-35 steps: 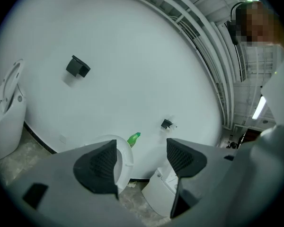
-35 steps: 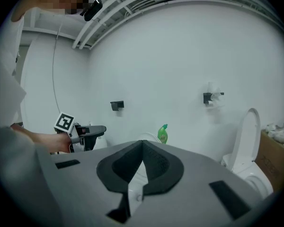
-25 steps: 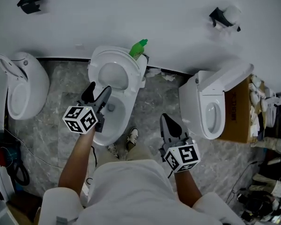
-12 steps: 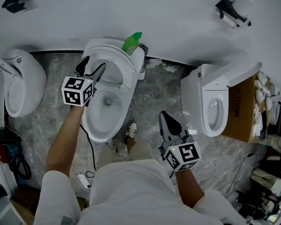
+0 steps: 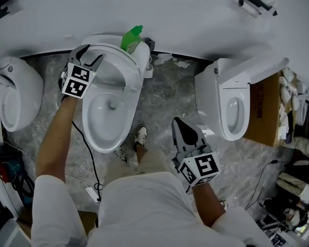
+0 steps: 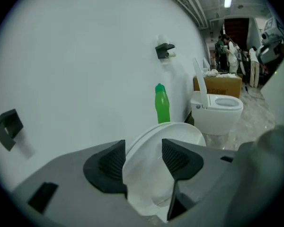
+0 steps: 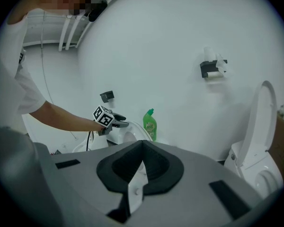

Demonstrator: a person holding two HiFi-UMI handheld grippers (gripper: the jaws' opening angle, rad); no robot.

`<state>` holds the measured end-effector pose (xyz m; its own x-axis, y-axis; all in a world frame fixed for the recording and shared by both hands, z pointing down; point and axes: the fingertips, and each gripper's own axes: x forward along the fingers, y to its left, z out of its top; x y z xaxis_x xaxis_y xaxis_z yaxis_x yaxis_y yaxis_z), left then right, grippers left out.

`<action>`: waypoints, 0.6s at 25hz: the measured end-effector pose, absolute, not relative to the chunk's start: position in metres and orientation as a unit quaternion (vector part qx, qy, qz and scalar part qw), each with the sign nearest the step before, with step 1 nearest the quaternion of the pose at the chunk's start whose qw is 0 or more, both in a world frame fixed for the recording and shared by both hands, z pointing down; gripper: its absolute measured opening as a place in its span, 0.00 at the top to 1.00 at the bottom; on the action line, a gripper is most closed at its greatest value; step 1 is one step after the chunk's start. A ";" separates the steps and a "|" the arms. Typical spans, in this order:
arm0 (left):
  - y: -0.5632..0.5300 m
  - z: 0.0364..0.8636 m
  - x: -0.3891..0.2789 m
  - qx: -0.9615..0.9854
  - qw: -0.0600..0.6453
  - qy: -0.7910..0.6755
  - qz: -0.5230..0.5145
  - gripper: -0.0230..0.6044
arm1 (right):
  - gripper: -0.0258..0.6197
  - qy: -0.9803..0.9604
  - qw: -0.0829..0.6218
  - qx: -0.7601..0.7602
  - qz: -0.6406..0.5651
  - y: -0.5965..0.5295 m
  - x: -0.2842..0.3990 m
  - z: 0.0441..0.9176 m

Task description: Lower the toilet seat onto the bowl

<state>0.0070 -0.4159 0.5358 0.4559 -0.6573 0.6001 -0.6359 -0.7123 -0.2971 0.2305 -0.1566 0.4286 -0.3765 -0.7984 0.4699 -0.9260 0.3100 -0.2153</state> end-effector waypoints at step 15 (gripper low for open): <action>-0.425 0.557 0.016 -0.813 0.125 0.300 -0.483 0.72 | 0.96 -0.787 0.133 0.553 0.239 -0.142 0.247 0.440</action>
